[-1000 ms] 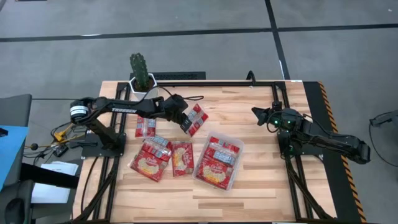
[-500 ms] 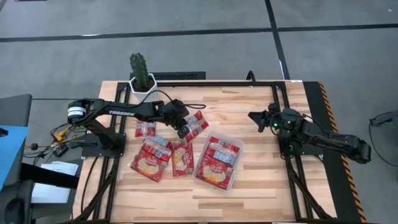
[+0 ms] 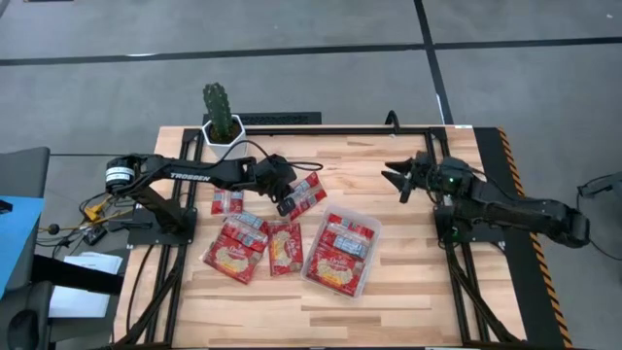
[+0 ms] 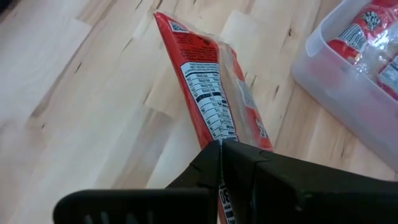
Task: Sort popcorn bags into baskets
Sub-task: Put the red popcorn bag into the transparent bin
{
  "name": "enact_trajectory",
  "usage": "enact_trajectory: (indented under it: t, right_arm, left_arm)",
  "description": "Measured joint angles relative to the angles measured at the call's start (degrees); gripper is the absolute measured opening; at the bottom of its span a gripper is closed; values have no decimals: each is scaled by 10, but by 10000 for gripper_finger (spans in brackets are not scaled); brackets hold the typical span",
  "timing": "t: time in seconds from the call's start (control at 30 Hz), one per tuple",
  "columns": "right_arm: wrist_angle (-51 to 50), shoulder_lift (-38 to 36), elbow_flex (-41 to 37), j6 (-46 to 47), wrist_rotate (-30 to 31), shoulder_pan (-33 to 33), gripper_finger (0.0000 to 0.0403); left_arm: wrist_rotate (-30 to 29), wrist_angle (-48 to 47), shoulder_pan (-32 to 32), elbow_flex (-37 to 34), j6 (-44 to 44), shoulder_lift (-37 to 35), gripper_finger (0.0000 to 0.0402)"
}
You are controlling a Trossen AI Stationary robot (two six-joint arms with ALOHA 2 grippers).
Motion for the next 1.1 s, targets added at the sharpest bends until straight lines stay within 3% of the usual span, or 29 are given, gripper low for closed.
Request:
enact_trajectory:
  t: [0.17, 0.4, 0.67, 0.83, 1.1]
  right_arm:
    - [10, 123, 72, -53, -10, 0, 256]
    - [37, 303, 174, -137, -83, -2, 260]
    - [74, 487, 264, -169, -253, -65, 260]
    - [85, 587, 309, -171, -314, -93, 260]
    - [90, 696, 368, -171, -333, -70, 260]
  left_arm:
    - [-3, 0, 0, 0, 28, 0, 0]
    - [-10, 0, 0, 0, 74, 0, 0]
    - [-31, 0, 0, 0, 118, 0, 0]
    - [-40, 0, 0, 0, 131, 0, 0]
    - [-40, 1, 0, 0, 134, 0, 0]
